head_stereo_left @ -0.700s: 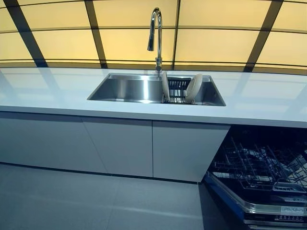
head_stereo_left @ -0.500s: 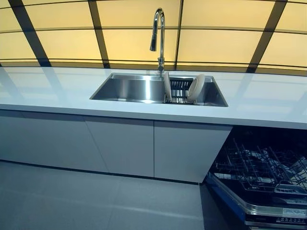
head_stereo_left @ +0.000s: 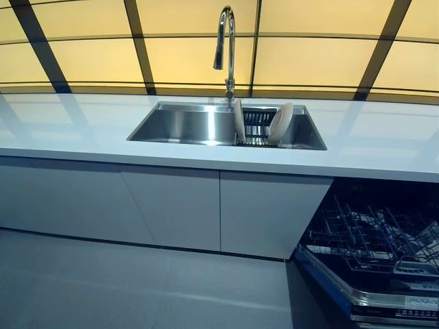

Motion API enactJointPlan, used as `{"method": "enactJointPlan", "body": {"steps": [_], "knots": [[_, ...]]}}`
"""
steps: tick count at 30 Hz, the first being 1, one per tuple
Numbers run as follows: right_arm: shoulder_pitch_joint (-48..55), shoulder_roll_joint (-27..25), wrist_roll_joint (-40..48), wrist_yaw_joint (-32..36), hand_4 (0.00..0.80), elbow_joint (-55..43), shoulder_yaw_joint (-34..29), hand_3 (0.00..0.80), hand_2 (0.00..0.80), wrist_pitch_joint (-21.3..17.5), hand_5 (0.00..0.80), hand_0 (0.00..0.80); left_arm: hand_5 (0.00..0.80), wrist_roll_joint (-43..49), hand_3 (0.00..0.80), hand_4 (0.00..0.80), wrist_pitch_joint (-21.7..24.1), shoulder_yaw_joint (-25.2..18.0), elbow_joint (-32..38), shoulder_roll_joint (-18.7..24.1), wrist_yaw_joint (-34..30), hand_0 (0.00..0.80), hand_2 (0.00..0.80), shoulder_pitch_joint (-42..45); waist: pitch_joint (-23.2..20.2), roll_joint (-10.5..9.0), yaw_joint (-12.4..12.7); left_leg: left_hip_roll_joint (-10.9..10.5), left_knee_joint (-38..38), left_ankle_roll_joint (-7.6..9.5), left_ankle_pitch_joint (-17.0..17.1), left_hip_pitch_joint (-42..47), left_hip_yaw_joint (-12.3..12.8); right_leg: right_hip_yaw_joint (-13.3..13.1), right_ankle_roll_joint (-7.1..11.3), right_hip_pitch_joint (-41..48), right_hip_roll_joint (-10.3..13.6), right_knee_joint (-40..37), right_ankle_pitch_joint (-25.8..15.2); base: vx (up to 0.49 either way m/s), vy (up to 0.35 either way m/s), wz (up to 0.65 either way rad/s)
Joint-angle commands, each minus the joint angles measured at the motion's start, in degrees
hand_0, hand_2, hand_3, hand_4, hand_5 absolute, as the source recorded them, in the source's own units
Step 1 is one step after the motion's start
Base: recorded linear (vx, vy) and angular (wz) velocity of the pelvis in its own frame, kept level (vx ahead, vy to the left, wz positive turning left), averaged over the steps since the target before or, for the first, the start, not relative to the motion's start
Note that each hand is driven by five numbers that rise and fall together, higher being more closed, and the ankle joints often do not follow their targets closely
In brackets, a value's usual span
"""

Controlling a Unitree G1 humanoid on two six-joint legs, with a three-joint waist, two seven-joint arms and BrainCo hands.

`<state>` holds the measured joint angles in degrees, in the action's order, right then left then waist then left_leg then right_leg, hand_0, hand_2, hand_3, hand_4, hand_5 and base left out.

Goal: Take plates into dishwasher

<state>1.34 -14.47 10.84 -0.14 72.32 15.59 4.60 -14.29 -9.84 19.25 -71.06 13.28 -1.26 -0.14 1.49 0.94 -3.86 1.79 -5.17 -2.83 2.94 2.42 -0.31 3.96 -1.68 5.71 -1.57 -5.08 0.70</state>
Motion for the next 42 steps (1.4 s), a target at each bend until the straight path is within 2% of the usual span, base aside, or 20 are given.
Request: {"method": "enactJointPlan", "body": {"steps": [1, 13, 17, 22, 25, 26, 28, 29, 30, 32, 33, 34, 35, 36, 37, 39, 41, 42], "knots": [[-2.5, 0.2, -0.5, 0.7, 0.0, -0.3, 0.7, 0.0, 0.0, 1.3, 0.0, 0.0, 0.0, 2.5, 0.0, 0.0, 0.0, 0.6, -2.4, -1.1, 0.0, 0.0, 0.0, -4.0, 1.7, -0.33, -0.2, -5.7, 0.2, 6.64, -4.4, 2.3, 0.5, -1.2, 1.39, -2.2, -2.2, 3.5, 1.7, 0.0, 0.0, 0.0], [-3.2, 0.7, -0.1, -0.2, 0.0, 0.6, 1.3, 0.0, 0.0, 3.0, 0.0, 0.0, 0.0, 4.6, 0.0, 0.0, 0.7, 0.0, -2.6, -1.5, -0.1, 0.0, 0.0, -3.7, 2.0, 0.31, 0.2, -5.7, 0.2, 6.41, -4.2, 2.1, 0.2, -0.6, 1.29, -2.1, -1.9, 3.2, 1.8, 0.0, 0.0, 0.0], [-3.9, 0.3, 0.1, -0.2, 0.0, 0.3, 1.2, 0.0, 0.0, 3.3, 0.0, 0.0, 0.0, 4.0, 0.0, 0.0, 1.3, 0.7, -2.1, -1.6, 0.7, 0.0, 0.0, -4.1, 2.4, 0.71, 0.1, -5.5, 0.2, 6.45, -4.1, 2.1, 0.2, -0.6, 1.19, -2.6, -1.9, 4.3, 2.2, 0.0, 0.0, 0.0], [-4.1, 0.7, 0.6, -0.9, 0.0, 0.3, 1.3, 0.0, 0.0, 3.4, 0.0, 0.0, 0.0, 1.4, 0.0, 0.0, 2.0, -0.5, -1.9, -1.5, 2.4, 0.0, 0.0, -4.3, 2.9, 0.55, 0.0, -5.2, 0.8, 6.57, -4.2, 2.6, 0.3, -1.2, 0.37, -3.3, -2.4, 7.4, 4.1, 0.006, -0.03, 0.0], [-4.2, 0.5, 2.0, -1.1, 0.0, 0.2, 1.2, 0.0, 0.0, 3.6, 0.0, 0.0, 0.0, -2.3, 0.0, 0.0, 2.1, -1.8, -1.7, -1.8, 4.2, 0.0, 0.0, -4.3, 4.1, -0.75, 0.0, -4.9, 10.1, 6.08, -6.7, -1.0, 1.4, -1.1, -0.69, -4.2, -1.6, 9.5, 4.6, -0.028, -0.077, 0.03], [-4.1, 0.1, 1.8, -0.7, 0.0, 0.1, 1.0, 0.0, 0.0, 3.4, 0.0, 0.0, 0.0, -4.5, 0.0, 0.0, 2.8, -2.9, -1.9, -2.0, 5.1, 0.0, 0.0, -4.2, 5.2, -1.68, 0.2, -4.8, 18.9, 5.64, -7.8, -5.3, 1.9, -1.2, -1.47, -4.1, -1.2, 9.8, 4.5, -0.033, -0.074, 0.12], [-3.9, -0.2, 1.0, -0.3, 0.0, 0.1, 1.0, 0.0, 0.0, 3.2, 0.0, 0.0, 0.0, -6.2, 0.0, 0.0, 2.7, -4.1, -2.3, -2.5, 4.9, 0.0, 0.0, -3.8, 6.3, -1.94, 0.5, -4.4, 28.0, 5.42, -6.8, -10.7, 2.7, -1.0, -2.27, -4.2, -1.3, 10.4, 4.5, -0.029, -0.063, 0.36], [-3.8, -0.3, 0.7, -0.3, 0.0, 0.1, 0.9, 0.0, 0.0, 3.3, 0.0, 0.0, 0.0, -6.5, 0.0, 0.0, 2.5, -4.6, -2.4, -2.6, 4.6, 0.0, 0.0, -3.7, 6.8, -1.91, 0.4, -4.0, 29.6, 4.98, -5.3, -12.8, 3.4, -0.9, -2.49, -4.2, -1.5, 10.5, 4.4, 0.011, -0.052, 0.35], [-3.5, -0.6, 1.0, -0.6, 0.0, 0.6, 0.6, 0.0, 0.0, 2.9, 0.0, 0.0, 0.0, -6.3, 0.0, 0.0, 3.0, -5.3, -2.8, -2.9, 4.5, 0.0, 0.0, -3.4, 7.7, -1.42, 0.4, -3.8, 27.1, 3.57, -1.8, -15.5, 4.4, -0.6, -2.44, -3.7, -2.2, 10.7, 4.2, 0.086, -0.016, 0.2], [-3.5, -0.6, 0.6, -0.4, 0.0, 1.3, 0.0, 0.0, 0.0, 2.1, 0.0, 0.0, 0.0, -6.7, 0.0, 0.0, 3.6, -5.6, -3.4, -3.2, 4.5, 0.0, 0.0, -2.7, 8.6, -0.34, 0.5, -4.7, 16.7, 1.9, 3.9, -15.8, 3.9, -0.8, -2.11, -2.3, -3.3, 10.9, 4.4, 0.186, 0.029, 0.18], [-3.4, -0.6, 0.3, -0.3, 0.0, 1.5, -0.3, 0.0, 0.0, 1.7, 0.0, 0.0, 0.0, -7.1, 0.0, 0.0, 4.0, -5.6, -3.7, -3.3, 4.8, 0.0, 0.0, -2.4, 8.7, 0.17, 0.6, -5.3, 12.4, 1.35, 6.5, -16.1, 2.4, -1.2, -2.01, -1.7, -3.9, 11.1, 4.8, 0.272, 0.052, 0.15], [-3.2, -0.7, 0.6, -0.2, 0.0, 1.8, -0.3, 0.0, 0.0, 1.2, 0.0, 0.0, 0.0, -7.4, 0.0, 0.0, 4.3, -5.7, -3.8, -3.4, 5.1, 0.0, 0.0, -1.9, 8.7, 0.85, 0.8, -6.0, 7.1, 0.79, 8.7, -16.3, -0.3, -2.2, -1.89, -1.0, -4.7, 11.7, 5.6, 0.322, 0.057, 0.13], [-3.0, -0.8, 1.0, -0.1, 0.0, 1.9, -0.3, 0.0, 0.0, 0.9, 0.0, 0.0, 0.0, -7.6, 0.0, 0.0, 4.5, -5.9, -3.9, -3.5, 5.3, 0.0, 0.0, -1.5, 8.5, 1.21, 1.1, -6.5, 4.7, 0.61, 9.4, -16.4, -2.1, -3.0, -1.85, -0.4, -5.0, 11.9, 6.1, 0.346, 0.072, 0.11], [-3.0, -0.9, 0.9, 0.2, 0.0, 2.0, -0.6, 0.0, 0.0, 0.6, 0.0, 0.0, 0.0, -8.1, 0.0, 0.0, 4.9, -6.1, -4.1, -3.6, 5.5, 0.0, 0.0, -1.4, 8.2, 1.46, 1.4, -7.1, 4.1, 0.87, 9.2, -16.7, -4.1, -3.8, -1.82, 0.0, -5.1, 12.5, 6.8, 0.365, 0.096, -0.04], [-3.1, -0.9, 1.1, 0.1, 0.0, 2.2, -0.6, 0.0, 0.0, 0.5, 0.0, 0.0, 0.0, -8.1, 0.0, 0.0, 4.5, -6.7, -3.7, -3.5, 5.7, 0.0, 0.0, -1.3, 7.7, 1.56, 1.5, -7.1, 2.4, 1.97, 6.2, -15.4, -3.7, -5.0, -1.47, 0.3, -4.9, 13.0, 7.6, 0.381, 0.114, -0.26], [-3.1, -0.9, 1.0, -0.2, 0.0, 2.6, -1.3, 0.0, 0.0, -0.2, 0.0, 0.0, 0.0, -7.4, 0.0, 0.0, 4.6, -6.8, -3.8, -3.2, 5.4, 0.0, 0.0, -1.8, 6.9, 1.37, 1.0, -7.1, 5.0, 3.05, 4.4, -15.1, -2.3, -6.5, -1.0, 1.3, -4.0, 13.5, 8.8, 0.389, 0.099, -0.57], [-2.7, -0.7, -1.3, 0.4, 0.0, 2.1, -1.5, 0.0, 0.0, -0.3, 0.0, 0.0, 0.0, -7.4, 0.0, 0.0, 5.4, -6.6, -3.5, -2.8, 5.2, 0.0, 0.0, -2.0, 6.4, 0.94, 1.1, -7.4, 7.8, 3.88, 2.4, -14.9, -2.3, -6.3, -0.44, 2.6, -2.6, 13.9, 9.5, 0.36, 0.047, -0.59], [-2.7, -0.6, -2.3, 0.8, 0.0, 1.7, -1.4, 0.0, 0.0, -0.2, 0.0, 0.0, 0.0, -6.5, 0.0, 0.0, 5.6, -6.4, -3.1, -2.6, 5.3, 0.0, 0.0, -2.3, 6.1, 0.69, 1.1, -7.3, 8.9, 4.38, 1.4, -14.6, -1.2, -5.8, -0.34, 3.1, -1.9, 13.9, 9.7, 0.359, 0.014, -0.35]]}}
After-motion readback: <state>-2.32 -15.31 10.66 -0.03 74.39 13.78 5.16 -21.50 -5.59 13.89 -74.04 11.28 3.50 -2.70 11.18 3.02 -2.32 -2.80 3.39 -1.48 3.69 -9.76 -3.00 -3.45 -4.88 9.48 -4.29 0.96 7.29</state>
